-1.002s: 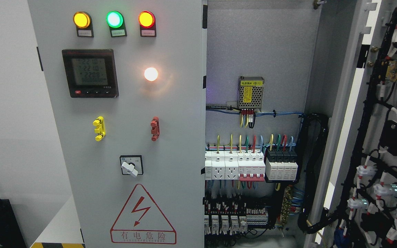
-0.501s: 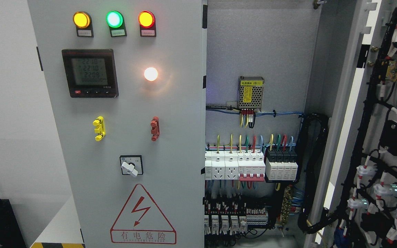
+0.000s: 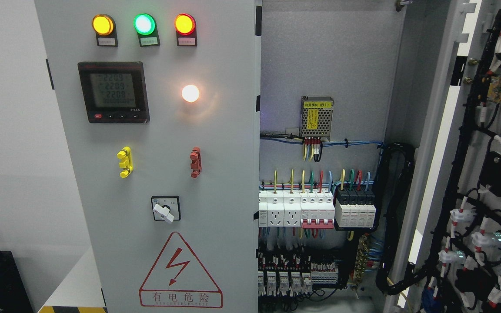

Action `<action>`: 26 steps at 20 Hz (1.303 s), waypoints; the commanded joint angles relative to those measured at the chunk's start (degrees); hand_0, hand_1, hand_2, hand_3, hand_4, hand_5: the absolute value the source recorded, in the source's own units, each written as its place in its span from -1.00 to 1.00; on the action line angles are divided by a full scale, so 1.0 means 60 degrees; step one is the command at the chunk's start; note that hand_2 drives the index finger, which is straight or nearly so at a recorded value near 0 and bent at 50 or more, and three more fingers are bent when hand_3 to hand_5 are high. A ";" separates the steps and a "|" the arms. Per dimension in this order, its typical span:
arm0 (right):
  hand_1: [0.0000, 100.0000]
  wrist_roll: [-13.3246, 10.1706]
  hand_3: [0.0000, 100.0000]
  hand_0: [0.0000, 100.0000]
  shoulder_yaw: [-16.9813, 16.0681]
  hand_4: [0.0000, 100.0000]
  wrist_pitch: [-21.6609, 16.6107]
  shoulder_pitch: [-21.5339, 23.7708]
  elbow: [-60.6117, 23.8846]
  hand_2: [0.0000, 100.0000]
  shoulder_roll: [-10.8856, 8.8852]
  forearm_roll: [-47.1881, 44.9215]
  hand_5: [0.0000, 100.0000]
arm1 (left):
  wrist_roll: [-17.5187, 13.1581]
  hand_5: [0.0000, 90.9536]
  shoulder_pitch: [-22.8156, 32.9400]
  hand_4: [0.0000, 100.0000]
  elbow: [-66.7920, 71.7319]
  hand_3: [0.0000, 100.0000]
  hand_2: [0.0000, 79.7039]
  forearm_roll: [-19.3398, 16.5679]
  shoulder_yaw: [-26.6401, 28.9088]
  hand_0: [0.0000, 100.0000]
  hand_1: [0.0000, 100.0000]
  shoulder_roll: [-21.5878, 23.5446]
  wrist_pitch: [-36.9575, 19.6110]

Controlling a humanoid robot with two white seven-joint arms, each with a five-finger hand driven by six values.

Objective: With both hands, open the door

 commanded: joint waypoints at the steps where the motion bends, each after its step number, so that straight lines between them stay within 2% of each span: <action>1: -1.00 0.0019 -1.00 -0.23 0.0078 -1.00 0.0025 -0.1202 -0.0952 -1.00 0.0433 -0.0078 -1.00 | -0.0004 -1.00 0.0007 -1.00 -0.0005 -1.00 -1.00 -0.0009 -0.0007 -1.00 -1.00 -0.0021 0.0032; 5: -1.00 0.0019 -1.00 -0.23 0.0034 -1.00 0.0084 -0.1861 -0.0938 -1.00 0.0712 -0.0092 -1.00 | -0.0004 -1.00 0.0007 -1.00 -0.0005 -1.00 -1.00 0.0006 -0.0007 -1.00 -1.00 -0.0021 0.0017; 7: -1.00 0.0019 -1.00 -0.23 0.0034 -1.00 0.0244 -0.2227 -0.0909 -1.00 0.0742 -0.0092 -1.00 | -0.0004 -1.00 -0.0007 -1.00 -0.0005 -1.00 -1.00 0.0006 -0.0007 -1.00 -1.00 -0.0021 0.0017; 13: -1.00 0.0019 -1.00 -0.23 0.0049 -1.00 0.1284 -0.3136 -0.0777 -1.00 0.0815 -0.0092 -1.00 | -0.0004 -1.00 0.0007 -1.00 -0.0005 -1.00 -1.00 0.0006 -0.0007 -1.00 -1.00 -0.0021 0.0032; 18: -1.00 0.0034 -1.00 -0.23 0.0107 -1.00 0.1519 -0.3868 -0.0572 -1.00 0.0830 -0.0122 -1.00 | -0.0004 -1.00 -0.0008 -1.00 -0.0005 -1.00 -1.00 0.0006 -0.0007 -1.00 -1.00 -0.0021 0.0032; 23: -1.00 0.0019 -1.00 -0.23 0.0078 -1.00 0.2879 -0.4908 -0.0469 -1.00 0.0962 -0.0912 -1.00 | -0.0004 -1.00 -0.0008 -1.00 -0.0005 -1.00 -1.00 0.0006 -0.0007 -1.00 -1.00 -0.0021 0.0032; 25: -1.00 0.0019 -1.00 -0.23 0.0078 -1.00 0.3159 -0.5201 -0.0382 -1.00 0.0991 -0.0927 -1.00 | -0.0004 -1.00 0.0007 -1.00 -0.0005 -1.00 -1.00 0.0006 -0.0007 -1.00 -1.00 -0.0021 0.0017; 26: -1.00 0.0019 -1.00 -0.23 0.0078 -1.00 0.3276 -0.5420 -0.0309 -1.00 0.1107 -0.0927 -1.00 | -0.0004 -1.00 0.0007 -1.00 -0.0005 -1.00 -1.00 -0.0009 -0.0007 -1.00 -1.00 -0.0021 0.0032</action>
